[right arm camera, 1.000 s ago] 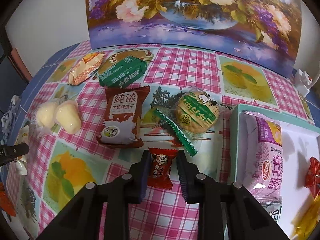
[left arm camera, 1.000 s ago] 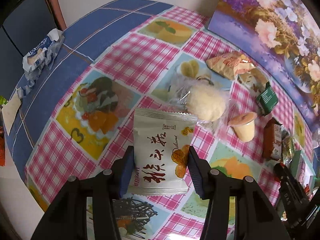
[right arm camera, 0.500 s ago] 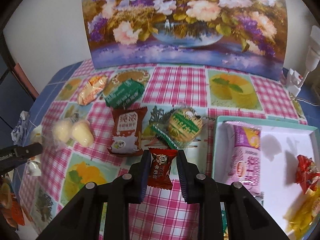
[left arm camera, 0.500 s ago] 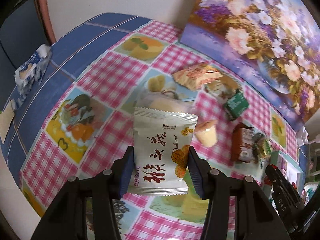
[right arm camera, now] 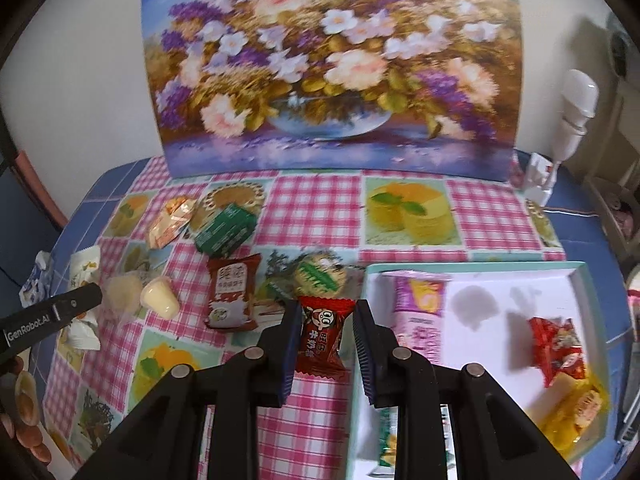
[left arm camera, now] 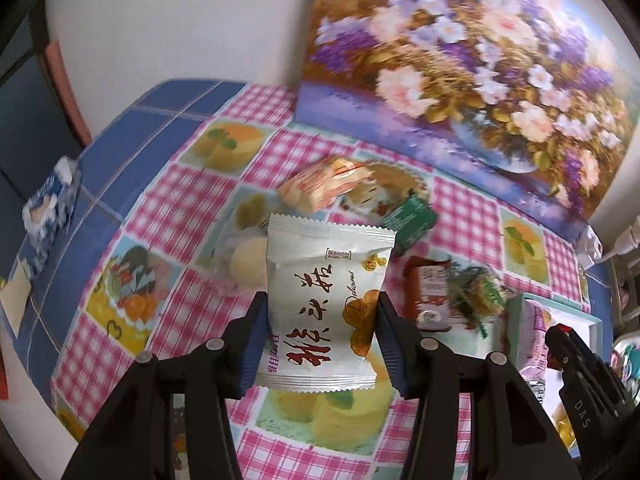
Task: Organize snacks
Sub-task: 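Carry the cake pack and red candy into the white tray and open both tools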
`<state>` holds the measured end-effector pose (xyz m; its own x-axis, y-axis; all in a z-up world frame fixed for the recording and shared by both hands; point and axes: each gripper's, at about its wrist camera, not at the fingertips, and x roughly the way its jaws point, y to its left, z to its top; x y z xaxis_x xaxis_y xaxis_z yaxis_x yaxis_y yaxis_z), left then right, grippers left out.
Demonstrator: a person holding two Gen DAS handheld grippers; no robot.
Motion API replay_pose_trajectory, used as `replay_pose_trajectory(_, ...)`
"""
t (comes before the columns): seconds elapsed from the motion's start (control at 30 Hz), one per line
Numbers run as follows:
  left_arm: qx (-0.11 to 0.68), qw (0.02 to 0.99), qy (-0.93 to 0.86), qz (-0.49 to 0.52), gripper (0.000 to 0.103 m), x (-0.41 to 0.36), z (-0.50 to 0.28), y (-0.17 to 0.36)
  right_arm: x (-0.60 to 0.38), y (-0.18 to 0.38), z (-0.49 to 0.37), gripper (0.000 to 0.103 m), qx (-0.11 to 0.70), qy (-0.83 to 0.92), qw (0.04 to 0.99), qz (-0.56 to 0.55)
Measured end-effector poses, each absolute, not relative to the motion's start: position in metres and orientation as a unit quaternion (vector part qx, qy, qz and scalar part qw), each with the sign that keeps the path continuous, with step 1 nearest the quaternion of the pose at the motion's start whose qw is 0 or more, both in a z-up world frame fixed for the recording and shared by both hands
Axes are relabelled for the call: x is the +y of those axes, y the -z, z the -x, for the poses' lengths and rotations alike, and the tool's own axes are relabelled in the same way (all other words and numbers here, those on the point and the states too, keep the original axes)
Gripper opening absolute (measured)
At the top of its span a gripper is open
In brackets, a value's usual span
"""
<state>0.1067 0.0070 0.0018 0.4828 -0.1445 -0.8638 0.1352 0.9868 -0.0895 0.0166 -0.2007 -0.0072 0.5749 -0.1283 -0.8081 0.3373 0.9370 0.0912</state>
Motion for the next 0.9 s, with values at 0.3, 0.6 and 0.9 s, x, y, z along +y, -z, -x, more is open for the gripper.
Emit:
replay_pose_trajectory(0.3,0.473,0.871,0.136,-0.015,0.053,-0.042,-0.090,-0.027,-0.247,-0.010,0.002,0.028,0.422,0.176,0.876,-0.153)
replay_pose_trajectory(0.6,0.447,0.865,0.212,-0.080,0.053,-0.117,-0.050,-0.038,-0.307,-0.016,0.040,0.028,0.408,0.256,0.857,-0.186)
replay_pose_trajectory(0.9,0.442,0.833,0.301,-0.141,0.053,-0.191,-0.002,-0.032,-0.342,-0.026,0.078,0.028,0.386,0.299,0.845,-0.217)
